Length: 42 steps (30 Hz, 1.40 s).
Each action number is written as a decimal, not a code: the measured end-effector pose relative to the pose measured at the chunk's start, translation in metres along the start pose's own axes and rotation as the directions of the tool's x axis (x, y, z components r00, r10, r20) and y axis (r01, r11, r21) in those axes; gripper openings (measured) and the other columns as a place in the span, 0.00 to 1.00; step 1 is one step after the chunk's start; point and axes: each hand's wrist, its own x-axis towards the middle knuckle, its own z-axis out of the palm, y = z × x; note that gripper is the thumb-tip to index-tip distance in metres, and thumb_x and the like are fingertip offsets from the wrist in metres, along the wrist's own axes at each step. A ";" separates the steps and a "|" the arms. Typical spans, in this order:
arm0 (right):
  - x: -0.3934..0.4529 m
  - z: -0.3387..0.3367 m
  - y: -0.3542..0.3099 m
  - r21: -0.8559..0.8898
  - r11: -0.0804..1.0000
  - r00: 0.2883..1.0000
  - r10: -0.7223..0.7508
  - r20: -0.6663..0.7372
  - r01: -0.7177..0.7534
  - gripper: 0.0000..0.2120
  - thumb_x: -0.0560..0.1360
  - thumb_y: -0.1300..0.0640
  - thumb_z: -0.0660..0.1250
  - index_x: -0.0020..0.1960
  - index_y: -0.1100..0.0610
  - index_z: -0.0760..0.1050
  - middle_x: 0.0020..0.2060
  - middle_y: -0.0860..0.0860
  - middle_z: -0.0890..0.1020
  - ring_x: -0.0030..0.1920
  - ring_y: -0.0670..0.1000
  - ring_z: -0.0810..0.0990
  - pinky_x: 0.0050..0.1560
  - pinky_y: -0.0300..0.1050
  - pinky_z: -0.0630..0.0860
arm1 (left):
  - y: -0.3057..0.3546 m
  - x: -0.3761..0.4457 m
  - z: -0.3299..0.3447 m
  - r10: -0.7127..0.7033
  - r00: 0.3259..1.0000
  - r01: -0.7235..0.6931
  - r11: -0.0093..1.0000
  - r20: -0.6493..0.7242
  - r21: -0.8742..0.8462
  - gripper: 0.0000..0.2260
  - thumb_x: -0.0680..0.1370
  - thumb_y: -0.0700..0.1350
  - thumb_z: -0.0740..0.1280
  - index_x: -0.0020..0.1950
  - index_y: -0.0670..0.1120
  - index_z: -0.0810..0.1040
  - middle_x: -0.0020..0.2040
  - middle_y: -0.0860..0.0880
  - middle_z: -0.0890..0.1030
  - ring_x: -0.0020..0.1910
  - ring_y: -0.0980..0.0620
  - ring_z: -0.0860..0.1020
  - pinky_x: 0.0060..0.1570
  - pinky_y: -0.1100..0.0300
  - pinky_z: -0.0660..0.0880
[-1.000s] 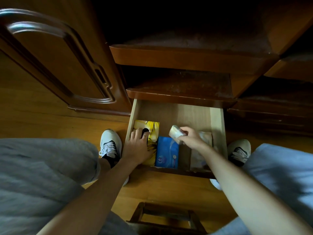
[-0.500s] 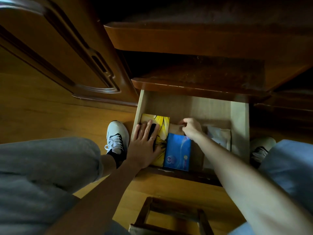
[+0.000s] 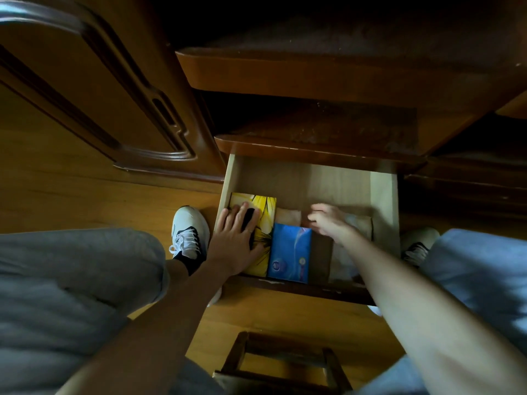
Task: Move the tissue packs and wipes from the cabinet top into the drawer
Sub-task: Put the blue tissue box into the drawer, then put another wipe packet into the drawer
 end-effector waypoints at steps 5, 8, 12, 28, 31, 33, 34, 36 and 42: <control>-0.044 -0.037 -0.010 -0.006 0.991 0.987 -0.133 -0.088 0.133 0.16 0.80 0.68 0.62 0.66 0.62 0.78 0.60 0.61 0.83 0.57 0.57 0.82 0.59 0.51 0.79 | -0.002 0.015 -0.046 -0.001 0.973 -0.001 1.000 0.231 0.006 0.37 0.78 0.62 0.63 0.83 0.53 0.51 0.82 0.47 0.56 0.79 0.44 0.58 0.79 0.49 0.50; -0.083 -0.070 -0.036 -0.111 0.962 0.966 -0.255 -0.047 0.249 0.13 0.80 0.62 0.65 0.63 0.54 0.81 0.55 0.53 0.84 0.56 0.52 0.83 0.60 0.52 0.81 | 0.010 0.019 -0.091 -0.013 0.972 0.045 0.990 0.237 -0.131 0.37 0.80 0.57 0.65 0.83 0.53 0.50 0.82 0.48 0.59 0.79 0.44 0.60 0.77 0.49 0.59; -0.146 -0.129 -0.087 -0.190 0.867 0.868 -0.485 -0.106 0.462 0.10 0.81 0.57 0.67 0.59 0.49 0.83 0.52 0.48 0.86 0.52 0.48 0.85 0.57 0.54 0.82 | 0.031 0.019 -0.179 0.031 0.999 -0.028 0.979 0.015 -0.200 0.31 0.80 0.55 0.65 0.81 0.55 0.58 0.78 0.49 0.65 0.69 0.44 0.74 0.61 0.48 0.74; -0.263 -0.333 -0.296 -0.688 0.559 0.417 -0.822 -0.387 0.464 0.13 0.80 0.50 0.64 0.63 0.41 0.77 0.61 0.44 0.81 0.63 0.48 0.77 0.58 0.50 0.76 | 0.074 0.116 -0.498 0.100 0.701 -0.252 0.961 -0.706 -0.114 0.12 0.79 0.48 0.66 0.62 0.53 0.81 0.59 0.51 0.80 0.59 0.48 0.77 0.50 0.54 0.75; -0.230 -0.342 -0.319 -0.794 0.515 0.441 -0.824 -0.355 0.322 0.14 0.80 0.48 0.63 0.64 0.46 0.78 0.60 0.45 0.79 0.64 0.52 0.75 0.58 0.50 0.74 | 0.072 0.157 -0.506 0.109 0.780 -0.237 0.963 -0.616 -0.129 0.13 0.79 0.48 0.65 0.63 0.53 0.81 0.61 0.51 0.78 0.63 0.48 0.76 0.55 0.53 0.76; -0.212 -0.345 -0.341 -0.822 0.499 0.442 -0.825 -0.353 0.275 0.12 0.80 0.46 0.63 0.61 0.46 0.77 0.57 0.46 0.79 0.59 0.52 0.78 0.49 0.49 0.73 | 0.074 0.183 -0.515 0.132 0.775 -0.257 0.959 -0.618 -0.118 0.14 0.78 0.48 0.65 0.63 0.52 0.81 0.62 0.51 0.78 0.64 0.49 0.74 0.57 0.52 0.76; -0.203 -0.345 -0.354 -0.839 0.483 0.449 -0.825 -0.342 0.248 0.11 0.80 0.45 0.63 0.60 0.46 0.76 0.56 0.47 0.80 0.57 0.53 0.79 0.47 0.48 0.72 | 0.076 0.197 -0.523 0.143 0.758 -0.262 0.960 -0.637 -0.097 0.14 0.78 0.47 0.65 0.63 0.52 0.81 0.62 0.50 0.78 0.64 0.48 0.74 0.57 0.51 0.76; -0.184 -0.349 -0.379 -0.864 0.454 0.450 -0.832 -0.323 0.218 0.11 0.79 0.45 0.64 0.60 0.47 0.74 0.58 0.49 0.79 0.59 0.54 0.78 0.47 0.50 0.72 | 0.079 0.226 -0.542 0.155 0.716 -0.239 0.970 -0.680 -0.031 0.15 0.78 0.46 0.65 0.64 0.50 0.80 0.62 0.48 0.78 0.66 0.47 0.72 0.60 0.49 0.74; -0.117 -0.362 -0.434 -0.886 0.429 0.373 -0.862 -0.344 0.175 0.27 0.80 0.45 0.62 0.76 0.50 0.64 0.75 0.54 0.67 0.74 0.57 0.65 0.70 0.57 0.68 | 0.057 0.325 -0.605 -0.031 0.843 0.086 0.993 -0.538 0.077 0.23 0.80 0.51 0.62 0.74 0.46 0.71 0.72 0.40 0.70 0.72 0.39 0.66 0.71 0.45 0.66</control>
